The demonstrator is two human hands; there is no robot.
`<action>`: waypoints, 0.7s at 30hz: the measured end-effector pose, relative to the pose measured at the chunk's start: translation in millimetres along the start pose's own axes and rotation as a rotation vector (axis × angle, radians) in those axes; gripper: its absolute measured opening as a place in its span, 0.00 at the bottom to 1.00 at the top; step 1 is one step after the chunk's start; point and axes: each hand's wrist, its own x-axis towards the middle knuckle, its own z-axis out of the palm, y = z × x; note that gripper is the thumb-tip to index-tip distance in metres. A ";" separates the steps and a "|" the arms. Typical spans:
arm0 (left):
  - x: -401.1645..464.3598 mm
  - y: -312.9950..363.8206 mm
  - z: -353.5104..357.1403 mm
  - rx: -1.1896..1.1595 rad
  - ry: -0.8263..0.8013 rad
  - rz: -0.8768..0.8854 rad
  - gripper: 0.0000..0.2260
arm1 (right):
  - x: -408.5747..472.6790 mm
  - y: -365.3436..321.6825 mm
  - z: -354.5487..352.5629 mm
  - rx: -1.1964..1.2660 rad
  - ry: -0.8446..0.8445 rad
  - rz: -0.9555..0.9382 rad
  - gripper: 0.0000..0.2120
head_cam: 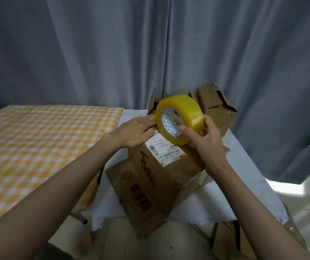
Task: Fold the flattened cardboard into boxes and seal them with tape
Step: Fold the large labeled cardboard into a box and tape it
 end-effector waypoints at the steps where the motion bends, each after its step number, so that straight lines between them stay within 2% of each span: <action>1: -0.5 -2.0 1.2 0.019 -0.015 -0.009 0.26 | -0.6 -2.9 -2.9 0.000 0.020 -0.008 0.14; 6: -5.5 -0.6 0.9 0.076 -0.079 -0.103 0.37 | -10.2 -21.2 -32.0 -0.027 0.204 -0.039 0.11; 9: -5.0 7.4 -5.1 0.118 -0.137 -0.105 0.38 | -13.9 -28.1 -46.4 -0.123 0.157 -0.021 0.15; 12: -4.3 13.1 -7.6 0.186 -0.191 -0.133 0.33 | -16.9 -30.5 -47.5 -0.153 0.119 -0.020 0.23; 14: -5.1 15.9 -8.3 0.219 -0.183 -0.131 0.28 | -21.8 -26.2 -47.5 -0.108 0.124 -0.019 0.25; 18: -10.0 25.3 -3.5 0.169 -0.072 -0.055 0.24 | -39.3 -2.9 -44.4 -0.009 0.155 -0.004 0.20; 21: -17.4 43.6 5.5 0.067 -0.030 -0.030 0.28 | -45.6 14.5 -33.2 0.057 0.167 -0.005 0.19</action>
